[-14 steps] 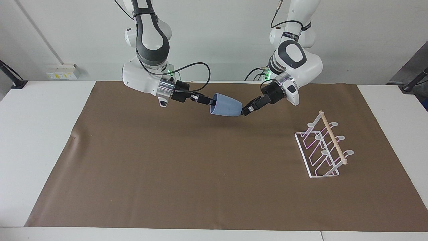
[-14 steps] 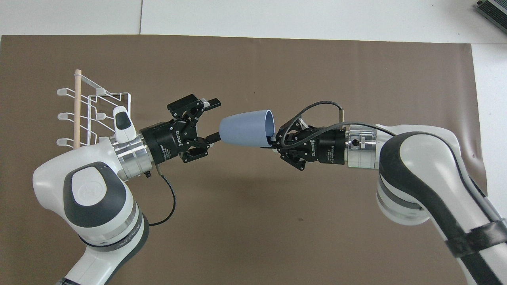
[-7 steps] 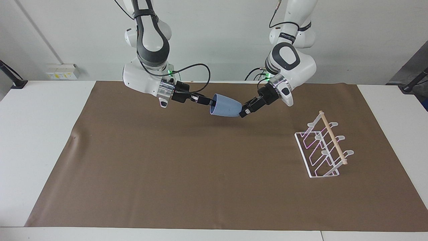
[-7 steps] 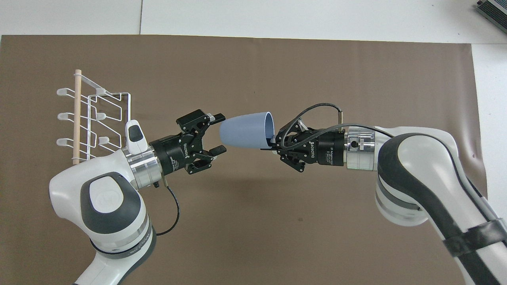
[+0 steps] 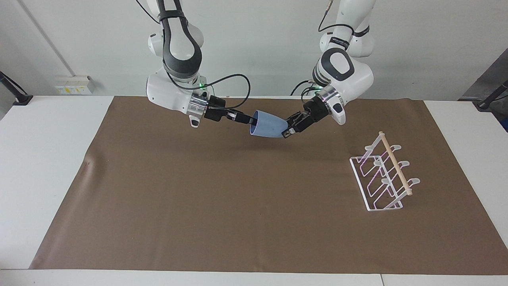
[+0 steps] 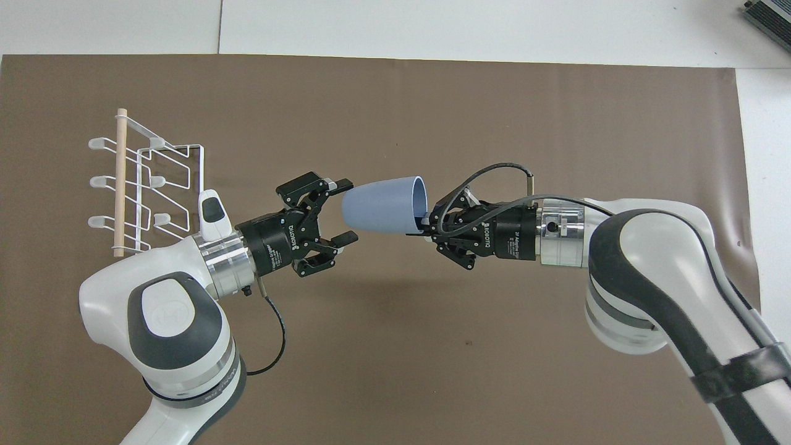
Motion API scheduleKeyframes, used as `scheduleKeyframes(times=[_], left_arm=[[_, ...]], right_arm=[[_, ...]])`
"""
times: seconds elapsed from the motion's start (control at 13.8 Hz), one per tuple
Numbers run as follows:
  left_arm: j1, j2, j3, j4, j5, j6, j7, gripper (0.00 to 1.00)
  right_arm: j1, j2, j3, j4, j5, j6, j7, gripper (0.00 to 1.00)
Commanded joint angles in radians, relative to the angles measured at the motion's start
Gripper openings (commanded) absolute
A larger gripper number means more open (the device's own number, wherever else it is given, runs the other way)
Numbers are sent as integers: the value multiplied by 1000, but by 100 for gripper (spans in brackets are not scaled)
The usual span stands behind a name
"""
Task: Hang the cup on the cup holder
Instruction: 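Bring the cup toward the left gripper while the left gripper approaches, then close the left gripper on the cup bottom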
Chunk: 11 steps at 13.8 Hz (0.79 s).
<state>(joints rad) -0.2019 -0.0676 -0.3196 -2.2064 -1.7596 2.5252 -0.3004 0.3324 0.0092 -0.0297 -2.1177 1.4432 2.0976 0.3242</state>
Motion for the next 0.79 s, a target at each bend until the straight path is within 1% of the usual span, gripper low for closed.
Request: scheduleKeyframes(times=[0.0, 0.22, 0.43, 0.51, 0.58, 0.72], left_arm=[[-16, -8, -4, 19, -23, 24, -40, 100], [-16, 0, -39, 31, -24, 84, -60, 100], [-16, 8, -44, 39, -24, 87, -63, 100], [-16, 6, -44, 39, -24, 87, -63, 96], [-16, 6, -45, 39, -24, 89, -65, 89], [-16, 8, -45, 39, -24, 87, -66, 78]], right_arm=[[1, -14, 1, -4, -7, 10, -16, 0], [1, -14, 1, -5, -7, 12, -17, 0], [1, -14, 1, -5, -7, 13, -17, 0], [1, -14, 1, -5, -7, 13, -17, 0], [1, -14, 1, -5, -7, 13, -16, 0], [2, -14, 1, -5, -7, 13, -17, 0]])
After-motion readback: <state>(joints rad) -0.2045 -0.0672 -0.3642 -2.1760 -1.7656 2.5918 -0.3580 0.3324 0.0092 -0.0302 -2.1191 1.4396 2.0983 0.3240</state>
